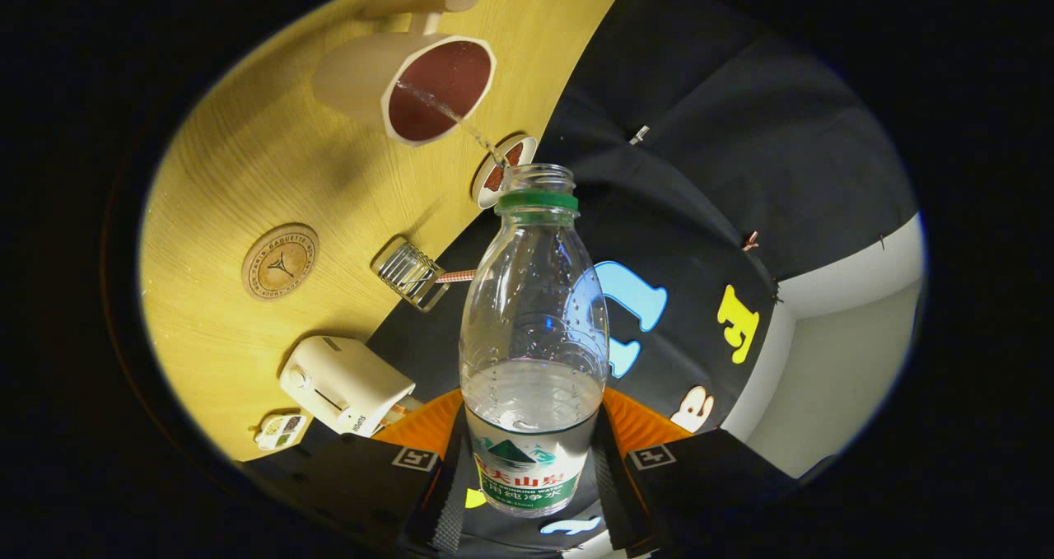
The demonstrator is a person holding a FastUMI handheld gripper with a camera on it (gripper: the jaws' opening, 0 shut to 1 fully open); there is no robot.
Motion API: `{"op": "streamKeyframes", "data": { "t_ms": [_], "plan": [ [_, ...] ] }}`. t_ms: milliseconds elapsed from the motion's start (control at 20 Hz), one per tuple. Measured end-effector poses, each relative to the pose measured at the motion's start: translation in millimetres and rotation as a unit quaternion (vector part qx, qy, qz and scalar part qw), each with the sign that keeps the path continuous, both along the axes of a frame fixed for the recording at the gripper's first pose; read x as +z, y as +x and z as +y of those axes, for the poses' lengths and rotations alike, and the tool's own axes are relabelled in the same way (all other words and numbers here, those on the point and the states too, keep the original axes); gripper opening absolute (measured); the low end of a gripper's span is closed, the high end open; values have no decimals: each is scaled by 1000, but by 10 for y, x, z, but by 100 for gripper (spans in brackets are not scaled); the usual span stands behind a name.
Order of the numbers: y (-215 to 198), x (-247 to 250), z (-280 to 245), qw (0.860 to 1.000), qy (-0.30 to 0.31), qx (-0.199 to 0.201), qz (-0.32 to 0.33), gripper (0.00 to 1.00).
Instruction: Take the bottle from table, then pour the juice into the cup, finally place the bottle on the coaster
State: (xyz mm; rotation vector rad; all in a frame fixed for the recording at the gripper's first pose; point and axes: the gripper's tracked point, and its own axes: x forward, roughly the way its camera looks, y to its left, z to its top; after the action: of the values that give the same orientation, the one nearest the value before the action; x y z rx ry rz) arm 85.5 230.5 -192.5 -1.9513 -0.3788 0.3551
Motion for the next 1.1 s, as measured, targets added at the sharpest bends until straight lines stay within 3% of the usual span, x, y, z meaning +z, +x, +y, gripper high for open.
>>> {"op": "streamKeyframes", "data": {
  "t_ms": [400,600,700,900,1100],
  "plan": [
    [42,111,18,1000,-1,11,-11,68],
    [15,-145,15,997,66,-18,43,68],
    [-41,-353,-13,987,120,-45,92,68],
    [-206,-572,84,944,263,-80,184,69],
    [-254,-455,228,871,419,-87,243,70]
  ]
}}
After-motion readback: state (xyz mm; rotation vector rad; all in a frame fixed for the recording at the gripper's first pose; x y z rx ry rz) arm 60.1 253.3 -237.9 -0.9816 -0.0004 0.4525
